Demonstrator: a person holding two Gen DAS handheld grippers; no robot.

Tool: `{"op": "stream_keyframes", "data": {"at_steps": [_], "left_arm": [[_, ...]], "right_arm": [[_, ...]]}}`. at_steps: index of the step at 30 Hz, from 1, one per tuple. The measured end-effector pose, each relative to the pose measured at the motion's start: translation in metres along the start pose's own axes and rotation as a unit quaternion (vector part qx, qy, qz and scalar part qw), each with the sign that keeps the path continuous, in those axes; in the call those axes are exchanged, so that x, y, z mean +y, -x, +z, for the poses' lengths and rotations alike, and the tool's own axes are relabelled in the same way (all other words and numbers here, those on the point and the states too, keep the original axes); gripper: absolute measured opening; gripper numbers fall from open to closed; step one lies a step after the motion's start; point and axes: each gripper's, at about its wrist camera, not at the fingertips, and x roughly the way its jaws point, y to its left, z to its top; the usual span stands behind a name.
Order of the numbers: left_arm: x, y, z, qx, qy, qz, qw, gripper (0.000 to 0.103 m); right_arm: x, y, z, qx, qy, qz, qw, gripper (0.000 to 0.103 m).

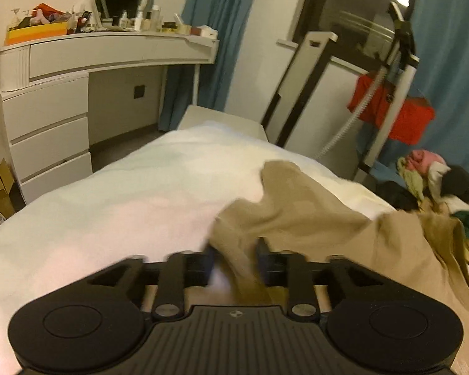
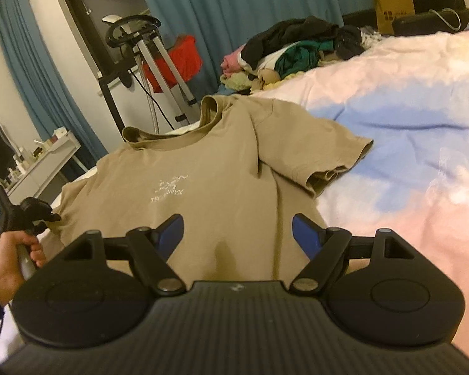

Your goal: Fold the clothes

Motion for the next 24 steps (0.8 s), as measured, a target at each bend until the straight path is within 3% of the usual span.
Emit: {"op": "stream_keyframes", "data": {"at_steps": [8,13,18,24], "left_arm": [[-0.022,0.093,-0.044,-0.031,-0.115,-0.035,0.9922,0.066],[-0.023,0.166,-0.074,-0.037,-0.132,-0.093,0.9861,0.078],[-0.033,0.23,-0.106,-0.044,-0.174,-0.148,0.9726,0.083],[-0.04,0.276,-0.142,-0.072,-0.216,-0.176,0.9576,0.091]], "right_arm": [[0.007,0.02,0.002,-0.04,0.035,0.004,0.999,0.078],[0.013,0.037,0.0,-0.054,0.046,0.013,0.997,0.078],[0.019,0.058,-0.002,-0.071,0.059,0.021,0.995,0.078],[0.022,0.072,-0.004,-0.078,0.069,0.016,0.994,0.078]]}}
